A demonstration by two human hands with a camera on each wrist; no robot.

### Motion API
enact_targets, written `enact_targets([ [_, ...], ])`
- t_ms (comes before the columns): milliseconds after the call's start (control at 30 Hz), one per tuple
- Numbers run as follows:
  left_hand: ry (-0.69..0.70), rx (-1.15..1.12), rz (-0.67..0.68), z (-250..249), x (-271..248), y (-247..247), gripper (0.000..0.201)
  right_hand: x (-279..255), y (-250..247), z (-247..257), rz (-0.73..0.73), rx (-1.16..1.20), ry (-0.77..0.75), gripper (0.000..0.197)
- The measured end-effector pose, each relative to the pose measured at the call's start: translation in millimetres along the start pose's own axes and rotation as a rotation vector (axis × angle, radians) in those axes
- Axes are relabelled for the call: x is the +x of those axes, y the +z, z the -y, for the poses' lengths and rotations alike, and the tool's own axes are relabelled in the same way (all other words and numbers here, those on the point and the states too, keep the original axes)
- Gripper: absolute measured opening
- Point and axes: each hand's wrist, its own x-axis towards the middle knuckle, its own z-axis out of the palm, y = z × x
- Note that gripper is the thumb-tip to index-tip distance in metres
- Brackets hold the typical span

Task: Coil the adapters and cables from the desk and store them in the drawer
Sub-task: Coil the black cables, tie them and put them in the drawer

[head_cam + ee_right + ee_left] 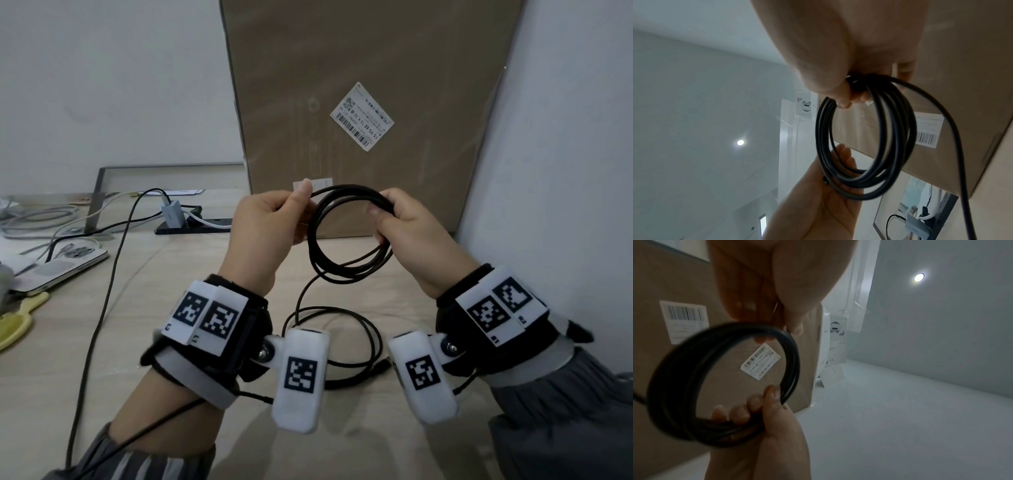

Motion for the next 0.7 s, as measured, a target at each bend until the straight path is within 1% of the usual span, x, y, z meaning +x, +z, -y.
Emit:
enact_targets([
  [67,-0.008,0.133,0.037,0,1,-4,0.035,-1,1,0,-0.031,-0.019,-0.016,0.015],
  [133,-0.019,0.281,0.096,1,1,-8,0.039,-2,1,0,-0.033,-0.087,-0.041,0.015],
  [200,-0.033,0.42,0.145,0,3,-13,0.044,-3,-2,0,0.001,-0.164,-0.063,0.013],
  [267,0.009,0.518,0.17,-5,3,-18,0.054,-3,-3,-1,0.061,-0.225,-0.074,0.011],
  [300,0.066,0.522,0.192,-8,1,-18,0.049,-4,-3,-1,0.096,-0.26,-0.085,0.01],
  [367,0.175,0.508,0.265,-16,-6,-13,0.03,-7,3,0,0.154,-0.313,-0.118,0.008],
  [433,0.2,0.594,0.38,-15,-11,-4,0.026,-8,8,-1,0.165,-0.328,-0.148,0.008],
  [467,0.207,0.661,0.415,-11,-12,1,0.027,-8,8,-1,0.153,-0.329,-0.158,0.009],
  [500,0.22,0.708,0.417,-6,-12,3,0.027,-8,9,0,0.137,-0.326,-0.164,0.008],
  [567,0.226,0.697,0.389,0,-8,4,0.029,-8,7,1,0.109,-0.289,-0.174,0.008],
  [633,0.21,0.604,0.372,2,-5,5,0.031,-7,7,1,0.092,-0.225,-0.191,0.009],
  [700,0.209,0.479,0.3,2,-4,6,0.032,-7,9,2,0.063,-0.17,-0.211,0.009],
])
